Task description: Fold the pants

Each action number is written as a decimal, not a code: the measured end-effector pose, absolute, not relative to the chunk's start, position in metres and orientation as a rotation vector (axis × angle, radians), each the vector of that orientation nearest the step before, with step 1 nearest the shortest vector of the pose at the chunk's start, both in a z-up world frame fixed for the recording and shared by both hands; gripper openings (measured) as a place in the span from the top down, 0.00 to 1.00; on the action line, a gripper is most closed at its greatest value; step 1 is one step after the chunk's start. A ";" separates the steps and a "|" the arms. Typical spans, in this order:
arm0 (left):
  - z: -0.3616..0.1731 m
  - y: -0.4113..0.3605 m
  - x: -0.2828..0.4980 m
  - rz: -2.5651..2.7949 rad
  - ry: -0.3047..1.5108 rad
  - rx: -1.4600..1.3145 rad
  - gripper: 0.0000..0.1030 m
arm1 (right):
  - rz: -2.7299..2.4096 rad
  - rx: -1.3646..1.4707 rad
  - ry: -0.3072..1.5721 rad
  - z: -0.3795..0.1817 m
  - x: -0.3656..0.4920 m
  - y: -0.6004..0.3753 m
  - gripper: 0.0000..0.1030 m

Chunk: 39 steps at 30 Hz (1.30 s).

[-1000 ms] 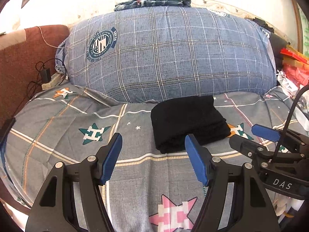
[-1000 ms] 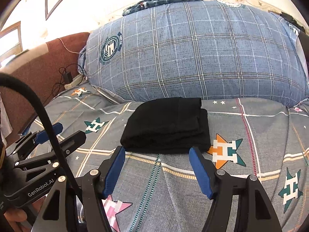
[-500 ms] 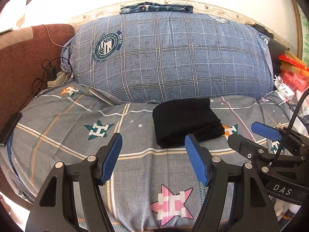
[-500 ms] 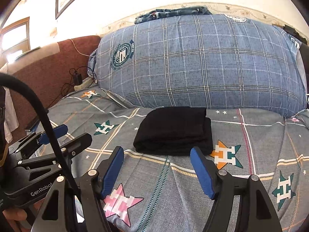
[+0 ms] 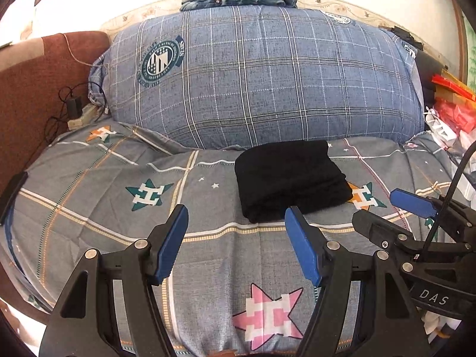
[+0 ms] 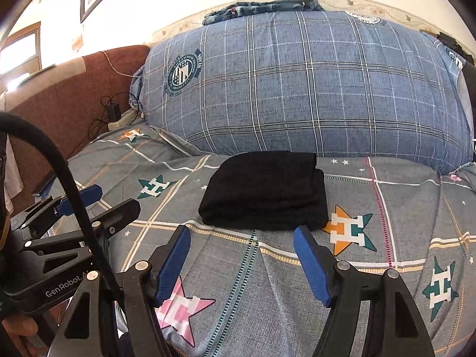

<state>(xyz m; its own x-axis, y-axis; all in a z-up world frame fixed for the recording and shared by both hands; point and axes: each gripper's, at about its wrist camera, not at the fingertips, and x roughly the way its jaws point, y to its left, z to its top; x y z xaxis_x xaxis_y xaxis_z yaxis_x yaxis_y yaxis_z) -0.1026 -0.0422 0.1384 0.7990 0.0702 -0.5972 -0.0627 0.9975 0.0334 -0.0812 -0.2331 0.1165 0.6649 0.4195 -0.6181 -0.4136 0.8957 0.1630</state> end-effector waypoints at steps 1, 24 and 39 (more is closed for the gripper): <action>0.138 -0.042 -0.101 0.071 0.644 0.011 0.34 | 0.470 0.009 0.701 0.116 -0.080 -0.233 0.33; 0.124 -0.038 -0.081 0.074 0.677 -0.010 0.34 | 0.468 0.031 0.722 0.105 -0.062 -0.229 0.32; 0.116 -0.034 -0.072 0.076 0.693 -0.016 0.34 | 0.468 0.035 0.743 0.095 -0.054 -0.222 0.32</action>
